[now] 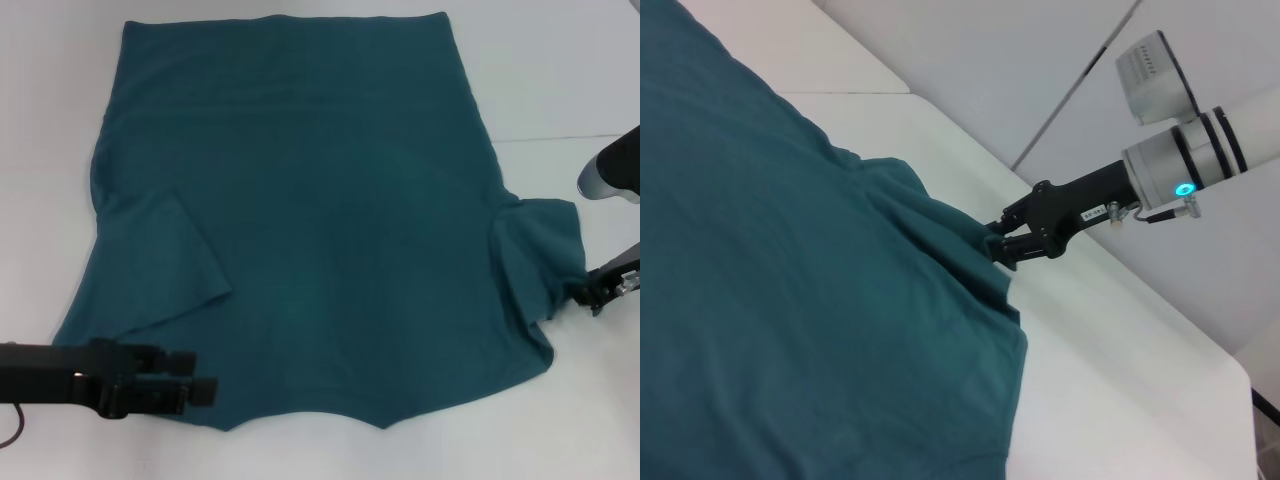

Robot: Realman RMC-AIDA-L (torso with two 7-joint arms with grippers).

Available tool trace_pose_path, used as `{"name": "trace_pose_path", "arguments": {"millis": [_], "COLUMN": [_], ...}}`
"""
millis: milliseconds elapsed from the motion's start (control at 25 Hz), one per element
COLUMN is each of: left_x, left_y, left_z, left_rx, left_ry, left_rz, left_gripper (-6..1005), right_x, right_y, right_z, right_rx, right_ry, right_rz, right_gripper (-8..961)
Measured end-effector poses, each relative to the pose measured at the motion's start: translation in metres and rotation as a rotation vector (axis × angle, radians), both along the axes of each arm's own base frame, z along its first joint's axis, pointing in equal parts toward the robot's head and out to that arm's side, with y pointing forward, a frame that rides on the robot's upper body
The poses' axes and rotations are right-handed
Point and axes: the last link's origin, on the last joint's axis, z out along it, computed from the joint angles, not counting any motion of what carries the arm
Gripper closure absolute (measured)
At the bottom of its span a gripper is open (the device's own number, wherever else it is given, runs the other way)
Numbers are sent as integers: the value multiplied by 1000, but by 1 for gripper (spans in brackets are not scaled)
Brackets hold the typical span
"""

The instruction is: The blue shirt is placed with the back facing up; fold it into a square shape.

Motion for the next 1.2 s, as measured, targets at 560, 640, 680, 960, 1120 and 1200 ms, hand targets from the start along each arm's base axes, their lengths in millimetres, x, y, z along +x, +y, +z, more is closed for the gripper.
{"name": "trace_pose_path", "arguments": {"millis": [560, 640, 680, 960, 1120, 1200], "left_x": [-4, -5, -5, -11, -14, -16], "left_y": [1, 1, 1, -3, -4, -5], "left_z": [2, 2, 2, 0, 2, 2], "left_rx": [16, 21, 24, 25, 36, 41], "left_ry": [11, 14, 16, 21, 16, 13], "left_rz": [11, 14, 16, 37, 53, 60], "left_gripper": [325, 325, 325, 325, 325, 325], "right_x": [-34, -45, -51, -87, -98, -101], "right_y": [9, 11, 12, 12, 9, 7], "right_z": [13, 12, 9, -22, -40, -46], "right_rx": [79, 70, 62, -59, -144, -177], "right_ry": [-51, -66, -74, -155, -210, -233], "right_rz": [155, 201, 225, 398, 472, 496], "right_gripper": [919, 919, 919, 918, 918, 918]}}
